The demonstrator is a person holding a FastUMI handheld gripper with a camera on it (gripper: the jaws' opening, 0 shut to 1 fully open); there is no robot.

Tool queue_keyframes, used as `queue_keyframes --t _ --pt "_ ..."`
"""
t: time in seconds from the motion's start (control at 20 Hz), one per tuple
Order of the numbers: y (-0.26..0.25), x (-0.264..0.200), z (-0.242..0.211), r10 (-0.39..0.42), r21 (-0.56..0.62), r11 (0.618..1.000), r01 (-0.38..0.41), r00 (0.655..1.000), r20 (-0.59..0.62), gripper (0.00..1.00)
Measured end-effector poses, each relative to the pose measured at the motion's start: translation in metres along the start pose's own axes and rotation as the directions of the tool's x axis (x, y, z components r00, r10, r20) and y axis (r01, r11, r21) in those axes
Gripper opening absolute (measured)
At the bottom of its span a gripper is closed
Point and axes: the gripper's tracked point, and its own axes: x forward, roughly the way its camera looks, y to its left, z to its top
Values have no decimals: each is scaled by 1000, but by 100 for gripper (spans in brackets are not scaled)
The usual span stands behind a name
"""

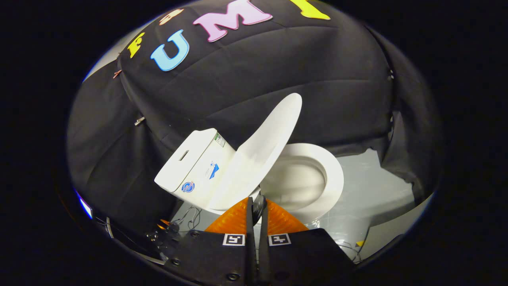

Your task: Open the toilet lid.

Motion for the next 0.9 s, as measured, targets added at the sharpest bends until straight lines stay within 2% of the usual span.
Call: queue_keyframes --t 0.2,0.45,0.8,0.9 --pt "33 -7 17 -66 -157 985 75 996 58 7" --pt "77 -9 38 -75 -319 940 120 986 151 7" --pt "134 -4 55 19 -402 914 62 981 193 7" --pt "147 -1 59 22 -406 912 64 979 202 7"
